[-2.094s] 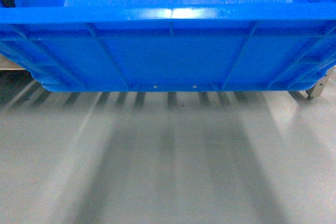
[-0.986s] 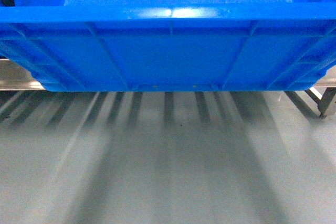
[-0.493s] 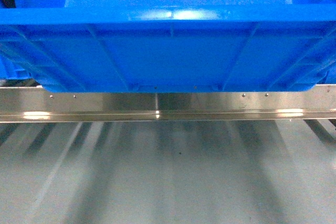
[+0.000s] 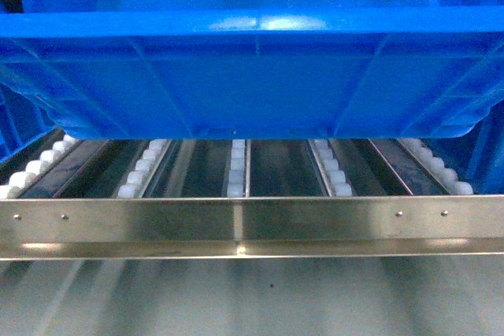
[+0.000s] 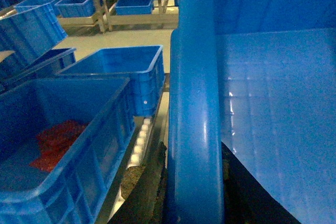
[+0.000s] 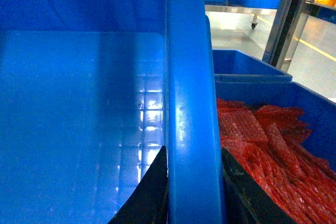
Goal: Place box next to blue box on left shelf
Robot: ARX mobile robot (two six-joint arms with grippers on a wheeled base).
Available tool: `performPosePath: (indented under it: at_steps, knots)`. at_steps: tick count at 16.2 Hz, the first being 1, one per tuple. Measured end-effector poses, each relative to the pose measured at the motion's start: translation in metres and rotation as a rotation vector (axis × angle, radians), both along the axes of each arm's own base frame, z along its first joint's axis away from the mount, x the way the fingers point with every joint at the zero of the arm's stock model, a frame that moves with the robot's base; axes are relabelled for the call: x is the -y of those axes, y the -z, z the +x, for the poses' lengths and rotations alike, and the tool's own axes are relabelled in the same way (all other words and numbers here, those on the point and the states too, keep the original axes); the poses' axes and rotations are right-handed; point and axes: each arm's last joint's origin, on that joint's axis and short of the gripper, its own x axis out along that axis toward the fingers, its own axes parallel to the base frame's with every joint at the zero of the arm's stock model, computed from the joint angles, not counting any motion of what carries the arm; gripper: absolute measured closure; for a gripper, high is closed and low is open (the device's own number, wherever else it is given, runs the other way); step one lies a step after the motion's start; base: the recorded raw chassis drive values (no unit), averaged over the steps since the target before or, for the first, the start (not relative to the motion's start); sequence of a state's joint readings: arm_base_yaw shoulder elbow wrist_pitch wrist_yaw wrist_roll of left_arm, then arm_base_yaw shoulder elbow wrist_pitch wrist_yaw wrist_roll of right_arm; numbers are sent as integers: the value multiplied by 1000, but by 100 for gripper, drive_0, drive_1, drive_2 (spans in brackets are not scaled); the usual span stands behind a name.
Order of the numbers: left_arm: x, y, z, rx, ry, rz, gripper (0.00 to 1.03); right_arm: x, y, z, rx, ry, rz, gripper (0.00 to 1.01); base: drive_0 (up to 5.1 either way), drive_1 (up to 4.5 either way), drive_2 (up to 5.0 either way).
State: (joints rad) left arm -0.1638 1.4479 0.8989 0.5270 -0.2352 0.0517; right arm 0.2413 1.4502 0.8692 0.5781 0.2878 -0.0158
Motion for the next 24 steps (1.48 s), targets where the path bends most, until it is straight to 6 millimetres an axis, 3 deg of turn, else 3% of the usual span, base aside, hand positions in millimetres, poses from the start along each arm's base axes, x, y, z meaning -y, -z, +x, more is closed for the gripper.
performPosePath:
  at_steps: [16, 24]
  knots:
    - [0, 1, 1, -5, 0, -1, 84, 0, 0, 0, -2, 0, -1, 80, 19, 450, -413]
    - [0, 1, 1, -5, 0, 0, 84, 0, 0, 0, -2, 0, -1, 80, 0, 0, 0]
